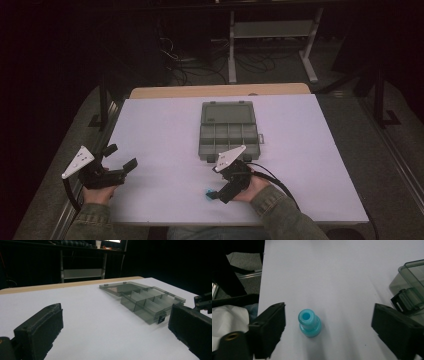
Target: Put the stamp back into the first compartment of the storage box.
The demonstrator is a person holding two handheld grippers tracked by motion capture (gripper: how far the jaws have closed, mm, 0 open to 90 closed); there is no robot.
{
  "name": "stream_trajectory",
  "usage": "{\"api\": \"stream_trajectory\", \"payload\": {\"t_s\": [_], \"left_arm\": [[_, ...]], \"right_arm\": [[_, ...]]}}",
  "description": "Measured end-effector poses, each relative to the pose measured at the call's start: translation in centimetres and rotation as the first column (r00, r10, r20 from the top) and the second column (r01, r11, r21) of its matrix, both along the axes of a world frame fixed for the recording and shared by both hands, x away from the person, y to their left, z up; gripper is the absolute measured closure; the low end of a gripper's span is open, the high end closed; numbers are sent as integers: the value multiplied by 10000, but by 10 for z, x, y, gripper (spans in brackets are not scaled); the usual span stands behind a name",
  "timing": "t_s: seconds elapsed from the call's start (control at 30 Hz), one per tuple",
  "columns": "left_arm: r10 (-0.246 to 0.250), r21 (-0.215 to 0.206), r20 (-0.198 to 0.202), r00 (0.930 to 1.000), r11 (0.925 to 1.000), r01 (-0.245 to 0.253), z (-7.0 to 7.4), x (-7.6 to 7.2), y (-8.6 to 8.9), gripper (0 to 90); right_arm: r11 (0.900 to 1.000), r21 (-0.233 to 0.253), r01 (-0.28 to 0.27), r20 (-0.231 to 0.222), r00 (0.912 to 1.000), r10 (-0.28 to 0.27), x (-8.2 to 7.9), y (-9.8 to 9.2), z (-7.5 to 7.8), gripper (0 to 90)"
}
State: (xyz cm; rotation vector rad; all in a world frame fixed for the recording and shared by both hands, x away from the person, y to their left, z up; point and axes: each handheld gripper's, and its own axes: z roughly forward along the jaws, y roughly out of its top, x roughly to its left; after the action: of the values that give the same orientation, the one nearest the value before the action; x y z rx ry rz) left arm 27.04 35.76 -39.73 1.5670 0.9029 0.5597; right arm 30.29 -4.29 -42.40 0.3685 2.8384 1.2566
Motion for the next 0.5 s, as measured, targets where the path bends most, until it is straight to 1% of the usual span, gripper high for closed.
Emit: {"api": "stream_trajectory", "payload": {"t_s": [0.03,0.17,0.27,0.3,0.4,0.43,0.5], "left_arm": [[-9,-26,9,10000,10000,9,0,0,0,0],[-27,-28,-15,10000,10000,27,0,0,-1,0],[-27,15,-31,10000,10000,27,0,0,-1,0],[-18,7,-28,10000,10000,18,0,0,-1,0],[-26,-5,-46,10000,10000,26,0,1,-1,0],[-42,-96,-31,10000,9999,41,-1,1,-1,0],[-48,-83,-21,10000,10000,48,-1,1,-1,0]], "right_arm": [[10000,-29,-35,22,10000,35,0,1,0,148],[9997,-59,-232,-112,9997,231,-1,2,-2,249],[9988,-27,-499,-120,9987,498,-1,3,-3,333],[9982,-21,-592,-49,9982,592,0,4,-4,352],[9971,-108,-754,-227,9969,751,-1,5,-6,426],[9966,-154,-808,-344,9962,802,0,5,-7,443],[9959,-165,-885,-401,9953,878,-1,6,-8,492]]}}
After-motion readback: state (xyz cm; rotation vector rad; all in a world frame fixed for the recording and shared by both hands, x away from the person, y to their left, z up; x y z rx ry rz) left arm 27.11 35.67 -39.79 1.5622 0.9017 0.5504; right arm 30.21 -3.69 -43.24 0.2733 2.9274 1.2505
